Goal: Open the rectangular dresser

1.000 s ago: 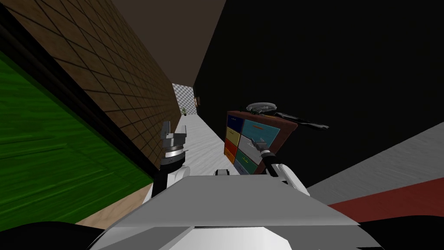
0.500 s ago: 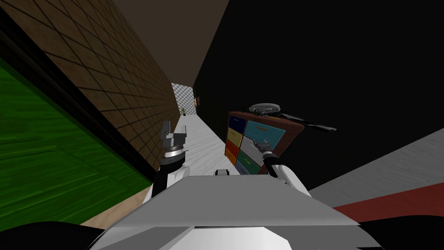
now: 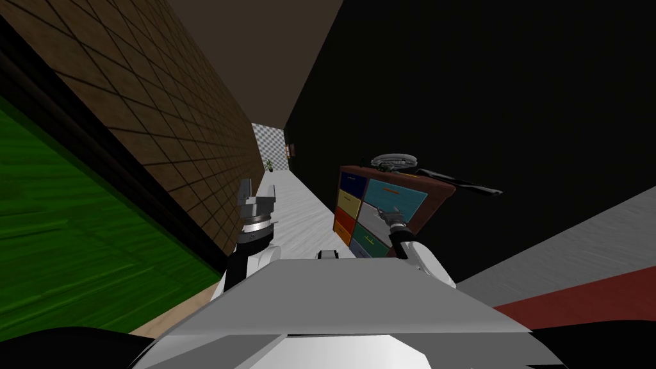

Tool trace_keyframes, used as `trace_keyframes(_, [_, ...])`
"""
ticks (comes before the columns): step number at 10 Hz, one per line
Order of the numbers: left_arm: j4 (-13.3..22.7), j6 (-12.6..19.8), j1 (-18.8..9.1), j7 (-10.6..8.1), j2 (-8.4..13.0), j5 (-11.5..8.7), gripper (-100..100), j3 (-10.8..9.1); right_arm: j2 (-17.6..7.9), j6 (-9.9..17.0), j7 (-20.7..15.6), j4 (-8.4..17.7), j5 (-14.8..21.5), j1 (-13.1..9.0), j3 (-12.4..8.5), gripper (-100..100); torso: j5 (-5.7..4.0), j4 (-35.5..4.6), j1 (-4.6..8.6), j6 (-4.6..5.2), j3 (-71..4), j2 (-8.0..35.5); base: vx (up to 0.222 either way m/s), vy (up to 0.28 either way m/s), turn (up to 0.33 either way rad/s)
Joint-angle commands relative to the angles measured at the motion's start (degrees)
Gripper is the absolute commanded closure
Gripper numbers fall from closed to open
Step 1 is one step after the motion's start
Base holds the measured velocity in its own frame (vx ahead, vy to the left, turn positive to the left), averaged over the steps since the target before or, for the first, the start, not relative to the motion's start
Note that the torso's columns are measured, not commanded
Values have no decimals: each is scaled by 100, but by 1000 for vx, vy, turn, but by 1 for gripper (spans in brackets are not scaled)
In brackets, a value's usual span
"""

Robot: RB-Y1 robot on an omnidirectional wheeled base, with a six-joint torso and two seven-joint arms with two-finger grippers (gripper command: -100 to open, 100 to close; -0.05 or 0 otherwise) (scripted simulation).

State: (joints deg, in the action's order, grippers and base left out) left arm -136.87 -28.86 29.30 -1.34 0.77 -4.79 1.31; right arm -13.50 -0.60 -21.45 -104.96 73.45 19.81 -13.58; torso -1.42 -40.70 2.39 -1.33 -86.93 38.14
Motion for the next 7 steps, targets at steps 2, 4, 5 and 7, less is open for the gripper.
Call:
trace_keyframes(2, [0,0,1,0,0,0,0,0,-51,352,-31,310,640,-114,-6,-100,-6,-1,1,-24,0,-2,83,82,-52])
trace_keyframes(4, [0,0,-1,0,1,0,0,-1,-51,352,-31,310,658,-114,-6,-100,-11,-12,40,-49,-1,-1,-11,15,-4])
trace_keyframes(5, [0,0,-1,0,1,0,0,-1,-51,531,-75,468,995,-202,-56,-100,-12,-12,31,-47,5,9,8,36,-6])
trace_keyframes(7, [0,0,0,0,1,0,0,-1,-49,708,-116,625,1289,-293,-102,-100,-2,-8,18,-35,-10,-17,69,89,-39])
